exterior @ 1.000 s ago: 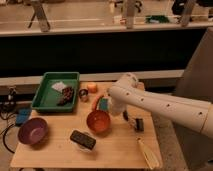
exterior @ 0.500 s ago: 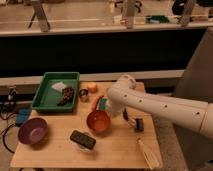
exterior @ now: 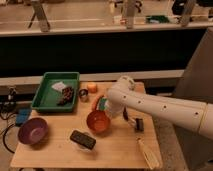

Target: Wipe red bowl with sponge

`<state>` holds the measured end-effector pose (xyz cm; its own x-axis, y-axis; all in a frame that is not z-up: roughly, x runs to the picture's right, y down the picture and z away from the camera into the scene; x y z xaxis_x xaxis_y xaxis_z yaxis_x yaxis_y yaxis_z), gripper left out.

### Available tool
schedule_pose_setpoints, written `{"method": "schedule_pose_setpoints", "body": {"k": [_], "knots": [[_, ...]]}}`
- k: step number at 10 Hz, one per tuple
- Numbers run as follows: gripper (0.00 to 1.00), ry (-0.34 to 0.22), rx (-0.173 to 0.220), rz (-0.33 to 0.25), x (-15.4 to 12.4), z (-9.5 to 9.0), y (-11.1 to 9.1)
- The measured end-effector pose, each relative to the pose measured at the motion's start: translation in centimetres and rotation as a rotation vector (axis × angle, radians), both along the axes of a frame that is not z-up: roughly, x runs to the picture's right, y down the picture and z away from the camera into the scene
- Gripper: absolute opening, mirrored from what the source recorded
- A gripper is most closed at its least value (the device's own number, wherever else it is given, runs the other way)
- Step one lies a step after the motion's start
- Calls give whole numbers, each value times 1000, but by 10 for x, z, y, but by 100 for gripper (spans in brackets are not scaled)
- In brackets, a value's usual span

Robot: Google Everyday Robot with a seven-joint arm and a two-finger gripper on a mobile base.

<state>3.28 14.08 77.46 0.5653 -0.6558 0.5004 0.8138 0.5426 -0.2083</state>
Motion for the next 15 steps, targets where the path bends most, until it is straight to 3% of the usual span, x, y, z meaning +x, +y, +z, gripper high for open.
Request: {"method": "schedule_pose_setpoints", "body": {"k": [3,6,11,15], "knots": [[49,-10,36,-34,-2,19,-33],[78,-113,91,-118,-27,40,-59],[80,-229,114,-219,-63,71,-65],[80,-249,101,-254,-60,100,-61]]}}
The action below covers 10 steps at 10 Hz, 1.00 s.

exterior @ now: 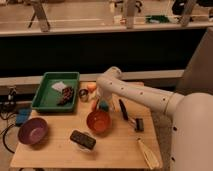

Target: Wipe red bowl with sponge

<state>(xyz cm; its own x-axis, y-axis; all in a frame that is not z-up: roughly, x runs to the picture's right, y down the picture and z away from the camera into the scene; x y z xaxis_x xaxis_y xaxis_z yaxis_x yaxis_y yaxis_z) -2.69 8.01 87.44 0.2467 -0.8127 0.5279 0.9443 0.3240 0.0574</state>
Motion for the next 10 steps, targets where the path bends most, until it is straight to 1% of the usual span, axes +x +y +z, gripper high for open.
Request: {"method": "schedule_pose_setpoints", "body": {"k": [3,5,7,8,10], "knots": [[80,30,-13,-13,10,21,3],[80,52,-27,-14,18,35,6],[80,76,-36,-8,28,45,7],[78,86,-41,-9,32,48,7],[65,104,-48,-17,36,54,8]]}}
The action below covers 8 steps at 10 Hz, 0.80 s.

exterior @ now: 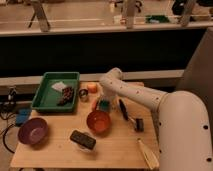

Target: Wipe red bowl with sponge

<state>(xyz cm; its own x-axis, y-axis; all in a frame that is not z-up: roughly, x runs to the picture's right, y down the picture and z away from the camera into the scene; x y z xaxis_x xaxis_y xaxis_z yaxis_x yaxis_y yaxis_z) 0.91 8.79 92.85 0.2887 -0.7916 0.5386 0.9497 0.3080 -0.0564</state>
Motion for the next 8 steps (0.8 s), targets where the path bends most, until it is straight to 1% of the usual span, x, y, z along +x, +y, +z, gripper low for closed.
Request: {"method": "schedule_pose_setpoints", "body": {"k": [1,4,7,8], "knots": [[64,7,-3,-8,1,3,1],[64,26,-14,-16,2,11,8],[64,31,-21,-20,1,13,12],[59,33,-25,-22,1,13,14]]}}
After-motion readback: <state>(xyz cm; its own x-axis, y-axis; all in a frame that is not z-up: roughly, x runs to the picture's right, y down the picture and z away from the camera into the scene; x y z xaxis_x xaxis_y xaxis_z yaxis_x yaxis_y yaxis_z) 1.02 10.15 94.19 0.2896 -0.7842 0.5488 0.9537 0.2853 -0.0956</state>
